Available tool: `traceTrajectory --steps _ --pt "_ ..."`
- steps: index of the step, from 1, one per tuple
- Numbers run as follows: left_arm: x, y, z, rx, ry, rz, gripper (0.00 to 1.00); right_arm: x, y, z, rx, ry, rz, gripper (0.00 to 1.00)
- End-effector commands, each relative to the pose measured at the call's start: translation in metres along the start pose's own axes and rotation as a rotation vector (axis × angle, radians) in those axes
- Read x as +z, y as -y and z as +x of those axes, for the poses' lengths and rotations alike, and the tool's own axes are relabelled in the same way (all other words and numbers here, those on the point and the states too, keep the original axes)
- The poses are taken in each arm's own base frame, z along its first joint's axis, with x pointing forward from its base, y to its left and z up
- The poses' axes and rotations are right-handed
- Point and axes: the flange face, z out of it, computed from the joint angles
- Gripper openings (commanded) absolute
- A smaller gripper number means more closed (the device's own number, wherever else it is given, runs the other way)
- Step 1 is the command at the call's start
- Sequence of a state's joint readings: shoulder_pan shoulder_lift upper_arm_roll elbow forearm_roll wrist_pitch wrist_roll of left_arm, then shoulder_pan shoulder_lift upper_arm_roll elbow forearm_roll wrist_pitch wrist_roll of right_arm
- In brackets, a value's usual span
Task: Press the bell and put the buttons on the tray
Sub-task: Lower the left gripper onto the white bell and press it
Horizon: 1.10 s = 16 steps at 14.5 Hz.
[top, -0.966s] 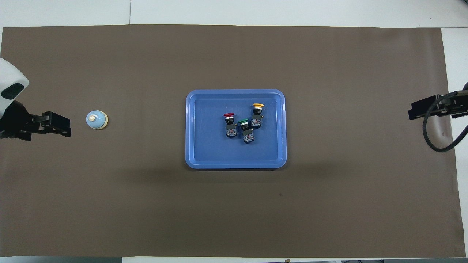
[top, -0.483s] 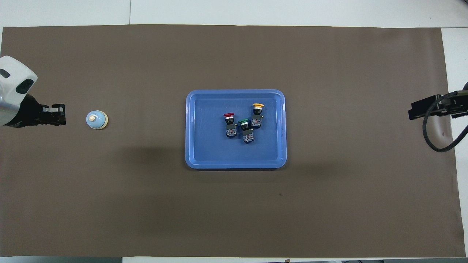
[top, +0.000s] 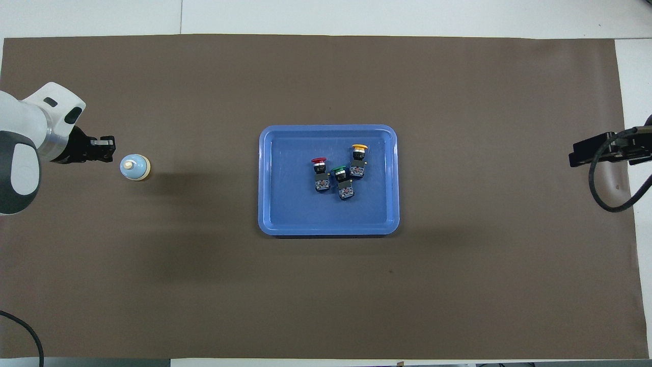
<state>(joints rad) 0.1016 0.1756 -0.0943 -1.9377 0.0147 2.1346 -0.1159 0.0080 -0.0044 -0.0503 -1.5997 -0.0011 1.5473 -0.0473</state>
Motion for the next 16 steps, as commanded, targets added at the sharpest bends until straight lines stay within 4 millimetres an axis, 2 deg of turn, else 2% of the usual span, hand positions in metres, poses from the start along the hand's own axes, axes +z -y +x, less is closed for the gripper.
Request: traceTrajectory --steps 1,5,8,11,12,14,16 --pt "0.014 0.006 -0.005 -0.003 -0.028 0.004 0.0 -0.001 -0.003 -0.008 -0.01 0.009 -0.01 1.0" --pt "0.031 0.005 -0.009 -0.001 -0.027 0.002 0.0 -0.001 -0.003 -0.008 -0.01 0.009 -0.01 1.0" --pt "0.055 0.006 -0.021 0.002 -0.033 0.0 0.0 -0.001 -0.003 -0.008 -0.009 0.009 -0.01 1.0" --pt "0.08 0.006 -0.017 0.002 -0.027 -0.003 0.0 -0.001 -0.003 -0.008 -0.01 0.009 -0.01 1.0" --pt "0.082 0.006 -0.017 0.007 -0.02 -0.003 0.0 -0.001 -0.003 -0.008 -0.009 0.009 -0.01 1.0" --pt "0.065 0.007 -0.008 0.011 0.002 0.003 0.0 0.0 -0.003 -0.008 -0.01 0.011 -0.009 1.0" --pt "0.029 0.006 0.001 0.013 0.046 0.012 0.0 -0.001 -0.003 -0.008 -0.01 0.009 -0.01 1.0"
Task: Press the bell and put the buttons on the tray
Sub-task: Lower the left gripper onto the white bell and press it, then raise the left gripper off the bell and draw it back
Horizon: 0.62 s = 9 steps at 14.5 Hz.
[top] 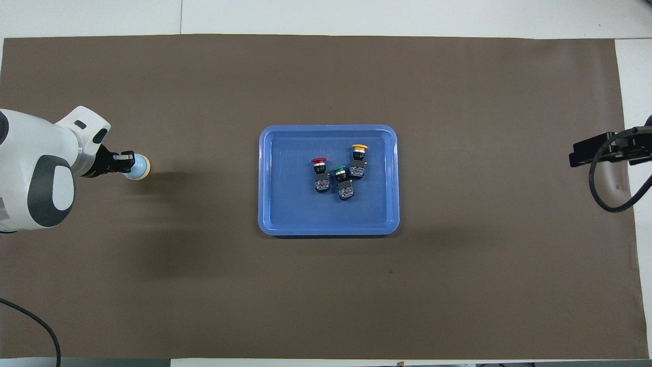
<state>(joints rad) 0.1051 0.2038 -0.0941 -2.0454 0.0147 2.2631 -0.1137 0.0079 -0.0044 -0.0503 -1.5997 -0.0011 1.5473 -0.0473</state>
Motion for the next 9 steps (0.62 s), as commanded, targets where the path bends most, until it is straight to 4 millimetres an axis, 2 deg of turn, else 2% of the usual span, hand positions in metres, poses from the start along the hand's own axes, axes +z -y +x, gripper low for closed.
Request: traceTrajectory --steps 1,2,3,4,5,6,8,9 --pt "-0.055 -0.002 0.016 0.019 0.056 0.021 0.0 -0.001 -0.003 -0.008 -0.01 0.009 -0.01 1.0" --pt "-0.082 -0.004 0.016 0.022 0.071 0.025 0.0 -0.001 -0.002 -0.008 -0.012 0.009 -0.01 1.0" --pt "-0.107 -0.005 0.013 0.022 0.088 0.029 0.09 -0.001 -0.003 -0.008 -0.01 0.009 -0.01 1.0" --pt "-0.126 -0.006 0.007 0.023 0.109 0.034 0.3 -0.001 -0.003 -0.008 -0.01 0.008 -0.01 1.0" --pt "-0.147 -0.009 -0.004 0.023 0.117 0.038 0.6 -0.001 -0.003 -0.008 -0.01 0.009 -0.01 1.0" --pt "-0.166 -0.01 -0.018 0.023 0.122 0.044 1.0 -0.001 -0.003 -0.008 -0.009 0.009 -0.01 1.0" --pt "-0.195 -0.009 -0.049 0.023 0.186 0.057 1.0 -0.001 -0.003 -0.008 -0.01 0.009 -0.01 1.0" --pt "-0.203 -0.01 -0.056 0.025 0.199 0.061 1.0 -0.001 -0.003 -0.008 -0.009 0.008 -0.01 1.0"
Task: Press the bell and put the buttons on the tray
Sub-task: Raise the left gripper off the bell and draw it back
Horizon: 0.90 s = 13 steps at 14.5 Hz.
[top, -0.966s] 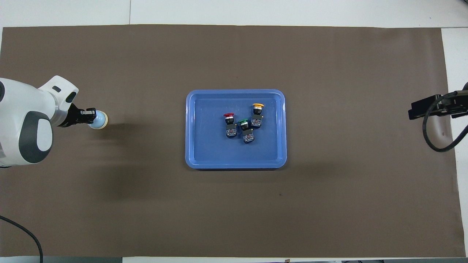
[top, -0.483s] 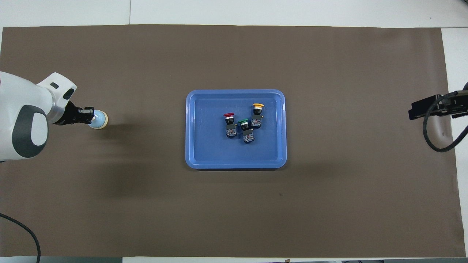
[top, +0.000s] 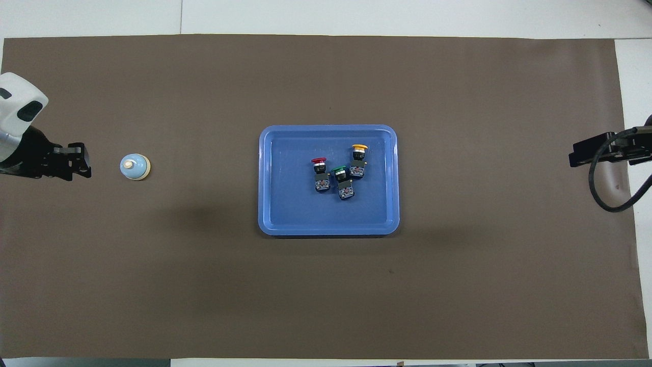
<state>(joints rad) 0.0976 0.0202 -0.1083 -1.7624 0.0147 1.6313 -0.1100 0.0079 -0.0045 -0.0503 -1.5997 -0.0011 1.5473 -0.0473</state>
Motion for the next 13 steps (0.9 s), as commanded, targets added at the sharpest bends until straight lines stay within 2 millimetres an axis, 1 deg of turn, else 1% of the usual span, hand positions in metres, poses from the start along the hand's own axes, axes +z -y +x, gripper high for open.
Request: traceTrajectory --steps 1,2,4,5,6,7,9,11,12,13 --pt "-0.016 -0.002 -0.028 0.008 0.031 0.022 1.0 0.0 -0.003 -0.008 -0.009 0.011 -0.009 1.0" --pt "-0.015 -0.014 -0.026 0.025 0.018 0.022 1.0 -0.001 -0.003 -0.008 -0.01 0.009 -0.01 1.0" --pt "-0.013 -0.02 -0.022 0.036 0.008 0.016 1.0 -0.001 -0.003 -0.008 -0.01 0.008 -0.01 1.0" --pt "-0.013 -0.026 -0.021 0.047 0.009 0.017 1.0 -0.001 -0.003 -0.008 -0.009 0.009 -0.01 1.0" --pt "-0.01 -0.029 -0.016 0.05 0.017 0.016 1.0 0.0 -0.003 -0.008 -0.01 0.011 -0.009 1.0" --pt "-0.011 -0.036 -0.017 0.062 0.017 0.019 1.0 -0.001 -0.003 -0.008 -0.01 0.009 -0.01 1.0" --pt "-0.01 -0.04 -0.02 0.071 0.034 0.023 1.0 0.0 -0.002 -0.008 -0.012 0.011 -0.01 1.0" --pt "-0.013 -0.036 -0.023 0.065 0.036 0.012 1.0 0.0 -0.003 -0.008 -0.01 0.011 -0.009 1.0" --pt "-0.012 -0.025 -0.021 0.041 0.04 -0.007 1.0 0.0 -0.003 -0.008 -0.01 0.011 -0.009 1.0" --pt "-0.013 -0.021 -0.019 0.032 0.037 -0.02 1.0 0.0 -0.003 -0.008 -0.009 0.011 -0.009 1.0"
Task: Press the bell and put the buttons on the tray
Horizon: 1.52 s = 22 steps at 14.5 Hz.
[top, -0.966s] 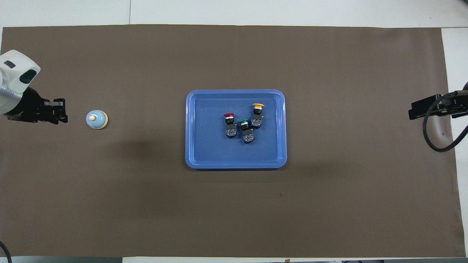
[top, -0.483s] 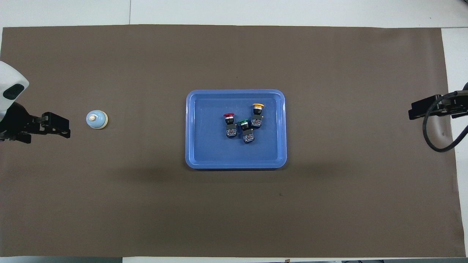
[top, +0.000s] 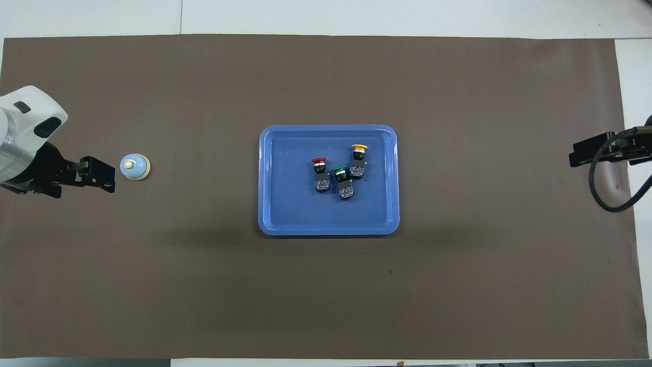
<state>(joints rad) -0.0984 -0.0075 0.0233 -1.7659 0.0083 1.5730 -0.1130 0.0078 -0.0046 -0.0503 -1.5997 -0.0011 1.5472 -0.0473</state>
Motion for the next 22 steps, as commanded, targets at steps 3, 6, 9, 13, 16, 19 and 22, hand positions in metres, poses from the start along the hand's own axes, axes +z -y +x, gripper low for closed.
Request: traceTrajectory --steps 3,6,9,13,16,19,22 --pt "-0.005 0.014 -0.001 -0.03 0.001 -0.031 1.0 -0.001 -0.002 -0.008 -0.012 0.009 -0.01 1.0" --pt "-0.004 0.008 -0.002 -0.015 0.002 -0.027 1.0 -0.001 -0.003 -0.009 -0.01 0.009 -0.009 1.0" --pt "-0.007 0.008 -0.003 -0.009 0.005 -0.027 1.0 -0.001 -0.003 -0.008 -0.01 0.009 -0.01 1.0" --pt "-0.025 0.008 -0.007 -0.009 -0.002 -0.026 1.0 -0.001 -0.002 -0.008 -0.012 0.009 -0.01 1.0" --pt "-0.027 0.001 -0.007 0.0 0.001 -0.021 1.0 -0.001 -0.002 -0.008 -0.012 0.008 -0.01 1.0" --pt "-0.036 0.0 -0.008 0.006 -0.019 -0.017 1.0 0.0 -0.002 -0.008 -0.012 0.011 -0.01 1.0" --pt "-0.038 0.004 -0.006 0.0 -0.034 -0.021 1.0 0.0 -0.003 -0.008 -0.01 0.011 -0.009 1.0"
